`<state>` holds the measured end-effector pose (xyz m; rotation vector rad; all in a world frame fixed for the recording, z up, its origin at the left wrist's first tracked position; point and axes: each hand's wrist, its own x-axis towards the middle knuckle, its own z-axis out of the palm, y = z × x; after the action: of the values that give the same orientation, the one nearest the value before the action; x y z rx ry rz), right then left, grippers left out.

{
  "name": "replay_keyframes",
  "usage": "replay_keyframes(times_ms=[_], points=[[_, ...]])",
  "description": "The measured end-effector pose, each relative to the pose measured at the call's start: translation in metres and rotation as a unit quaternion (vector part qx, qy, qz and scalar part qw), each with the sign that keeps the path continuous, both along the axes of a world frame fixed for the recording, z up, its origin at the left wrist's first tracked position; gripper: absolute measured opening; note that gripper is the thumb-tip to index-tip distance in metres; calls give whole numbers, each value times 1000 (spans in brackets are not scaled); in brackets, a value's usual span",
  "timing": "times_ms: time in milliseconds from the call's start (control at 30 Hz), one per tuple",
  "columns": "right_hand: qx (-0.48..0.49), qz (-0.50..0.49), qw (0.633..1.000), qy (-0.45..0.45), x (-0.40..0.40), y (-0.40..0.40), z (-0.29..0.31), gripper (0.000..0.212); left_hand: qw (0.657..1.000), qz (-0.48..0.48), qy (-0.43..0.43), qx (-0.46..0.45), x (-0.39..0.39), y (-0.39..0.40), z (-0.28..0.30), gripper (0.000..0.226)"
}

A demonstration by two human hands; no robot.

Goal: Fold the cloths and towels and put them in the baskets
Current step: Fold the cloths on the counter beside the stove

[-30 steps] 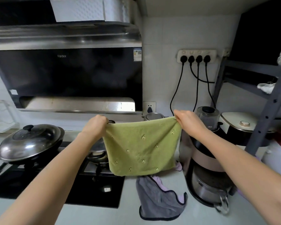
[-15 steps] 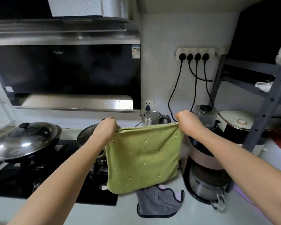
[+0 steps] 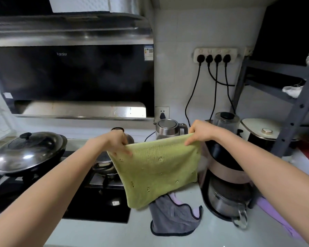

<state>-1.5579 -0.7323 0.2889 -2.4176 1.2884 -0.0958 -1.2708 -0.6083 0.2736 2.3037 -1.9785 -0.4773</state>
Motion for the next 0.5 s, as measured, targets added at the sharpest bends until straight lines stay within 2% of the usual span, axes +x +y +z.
replay_keyframes(times_ms=[100, 200, 300, 367, 500], points=[[93, 65, 990, 89, -1, 9, 11, 29, 992, 18, 71, 107, 3, -1, 1, 30], [85, 69, 989, 104, 2, 5, 6, 24, 990, 11, 37, 133, 3, -6, -2, 31], [-92, 18, 987, 130, 8, -3, -11, 30, 994, -10, -99, 39, -4, -15, -5, 16], [-181, -26, 979, 92, 10, -8, -20, 23, 984, -4, -165, -62, -5, -23, -11, 18], [-223, -53, 973, 5, 11, -14, -29, 8, 970, 29, -179, -160, -5, -29, -18, 17]])
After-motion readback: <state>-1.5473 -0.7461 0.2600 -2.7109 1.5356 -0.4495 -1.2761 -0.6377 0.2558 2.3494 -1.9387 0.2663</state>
